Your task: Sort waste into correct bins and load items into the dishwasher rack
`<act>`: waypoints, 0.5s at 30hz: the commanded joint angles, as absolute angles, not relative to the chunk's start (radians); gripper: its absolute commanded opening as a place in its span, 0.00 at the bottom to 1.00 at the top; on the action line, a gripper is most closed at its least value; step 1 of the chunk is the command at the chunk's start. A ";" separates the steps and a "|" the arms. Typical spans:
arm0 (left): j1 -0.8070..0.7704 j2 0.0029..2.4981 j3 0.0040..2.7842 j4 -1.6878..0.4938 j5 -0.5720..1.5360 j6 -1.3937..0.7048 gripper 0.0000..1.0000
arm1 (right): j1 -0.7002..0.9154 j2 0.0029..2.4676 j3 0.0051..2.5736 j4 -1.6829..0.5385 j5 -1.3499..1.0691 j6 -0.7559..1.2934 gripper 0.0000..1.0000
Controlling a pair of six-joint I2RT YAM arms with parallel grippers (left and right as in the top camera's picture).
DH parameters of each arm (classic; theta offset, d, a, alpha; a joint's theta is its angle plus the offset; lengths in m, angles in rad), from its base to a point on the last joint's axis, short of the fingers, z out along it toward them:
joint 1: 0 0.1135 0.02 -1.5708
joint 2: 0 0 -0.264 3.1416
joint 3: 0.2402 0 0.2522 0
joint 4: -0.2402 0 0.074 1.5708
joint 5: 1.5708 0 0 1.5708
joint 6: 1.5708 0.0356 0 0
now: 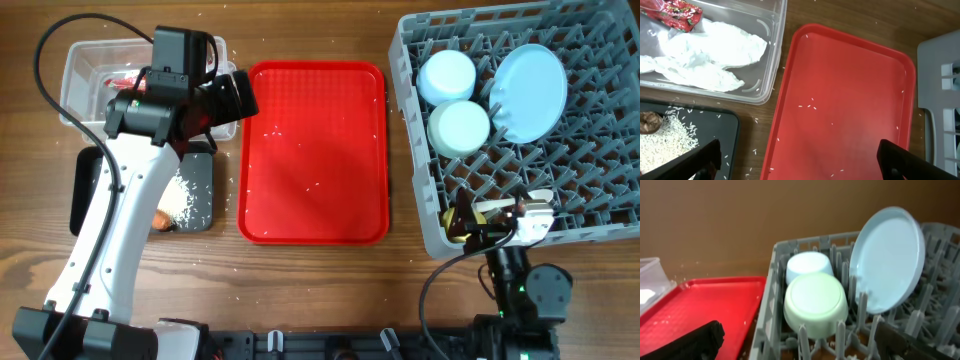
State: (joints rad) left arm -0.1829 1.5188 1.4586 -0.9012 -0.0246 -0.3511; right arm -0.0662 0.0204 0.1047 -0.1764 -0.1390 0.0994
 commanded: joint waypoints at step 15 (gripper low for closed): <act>-0.178 1.522 1.457 -0.900 -0.019 -0.360 1.00 | -0.050 0.004 0.005 0.014 -0.158 0.081 1.00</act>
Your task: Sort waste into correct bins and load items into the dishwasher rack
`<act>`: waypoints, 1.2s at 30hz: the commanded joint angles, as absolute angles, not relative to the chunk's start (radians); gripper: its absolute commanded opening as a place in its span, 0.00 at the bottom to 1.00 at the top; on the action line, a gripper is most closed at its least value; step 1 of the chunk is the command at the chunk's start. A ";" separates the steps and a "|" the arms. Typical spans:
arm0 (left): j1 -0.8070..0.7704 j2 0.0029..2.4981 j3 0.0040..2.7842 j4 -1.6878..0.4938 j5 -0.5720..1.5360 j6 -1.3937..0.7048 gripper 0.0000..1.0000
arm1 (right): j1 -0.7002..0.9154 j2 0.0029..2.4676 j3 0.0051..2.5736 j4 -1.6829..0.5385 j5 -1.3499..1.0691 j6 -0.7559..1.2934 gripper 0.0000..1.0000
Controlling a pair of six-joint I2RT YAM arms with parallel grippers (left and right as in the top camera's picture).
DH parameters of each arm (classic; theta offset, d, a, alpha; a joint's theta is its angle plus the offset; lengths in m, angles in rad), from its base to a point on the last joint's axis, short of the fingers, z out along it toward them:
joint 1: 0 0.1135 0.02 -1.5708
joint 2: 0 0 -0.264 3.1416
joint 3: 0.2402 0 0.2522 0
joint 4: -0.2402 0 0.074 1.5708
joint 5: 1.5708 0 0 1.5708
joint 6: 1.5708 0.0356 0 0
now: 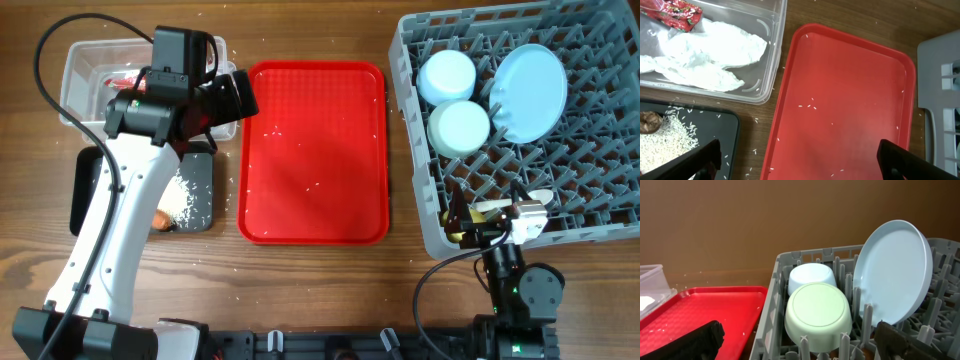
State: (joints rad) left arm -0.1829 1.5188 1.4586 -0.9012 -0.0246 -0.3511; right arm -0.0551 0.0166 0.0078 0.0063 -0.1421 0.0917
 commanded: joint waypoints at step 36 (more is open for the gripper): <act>0.125 0.028 0.006 -0.011 0.163 -0.109 1.00 | -0.050 0.004 0.005 0.014 -0.158 0.081 1.00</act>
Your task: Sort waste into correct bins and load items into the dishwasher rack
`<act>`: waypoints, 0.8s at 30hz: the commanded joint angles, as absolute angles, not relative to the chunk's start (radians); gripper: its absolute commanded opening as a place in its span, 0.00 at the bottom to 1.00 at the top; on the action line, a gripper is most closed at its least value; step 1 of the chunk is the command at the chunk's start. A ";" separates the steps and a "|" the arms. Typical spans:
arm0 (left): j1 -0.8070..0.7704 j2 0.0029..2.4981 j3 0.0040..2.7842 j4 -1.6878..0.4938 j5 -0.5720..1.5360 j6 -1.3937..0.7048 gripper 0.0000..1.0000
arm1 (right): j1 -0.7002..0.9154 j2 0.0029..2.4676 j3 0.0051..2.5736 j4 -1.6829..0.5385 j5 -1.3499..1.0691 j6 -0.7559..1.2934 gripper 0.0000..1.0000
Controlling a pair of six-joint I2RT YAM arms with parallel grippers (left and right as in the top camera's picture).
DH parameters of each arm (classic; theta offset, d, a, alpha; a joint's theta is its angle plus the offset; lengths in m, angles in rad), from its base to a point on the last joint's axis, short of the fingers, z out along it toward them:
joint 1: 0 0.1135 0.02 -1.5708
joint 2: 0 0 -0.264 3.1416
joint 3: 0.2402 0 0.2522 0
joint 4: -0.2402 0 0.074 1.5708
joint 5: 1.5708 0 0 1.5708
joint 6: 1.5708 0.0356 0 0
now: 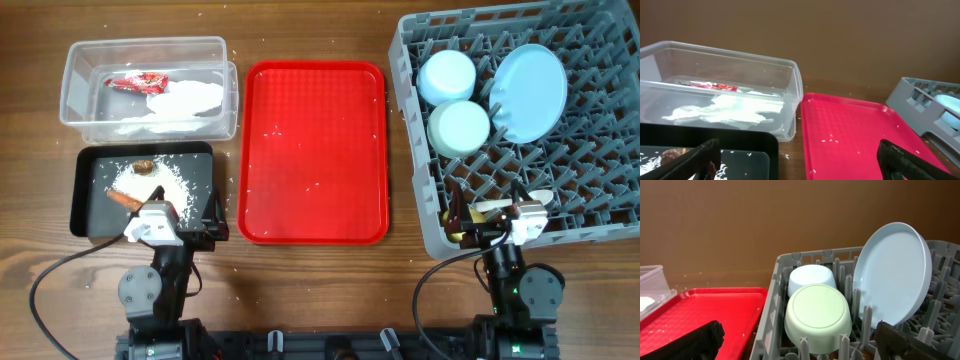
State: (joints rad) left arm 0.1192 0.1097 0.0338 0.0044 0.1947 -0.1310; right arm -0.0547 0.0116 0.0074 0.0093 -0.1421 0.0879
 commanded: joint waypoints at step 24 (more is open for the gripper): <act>0.063 0.007 0.006 -0.060 0.163 -0.112 1.00 | -0.050 0.004 0.005 0.014 -0.158 0.081 0.99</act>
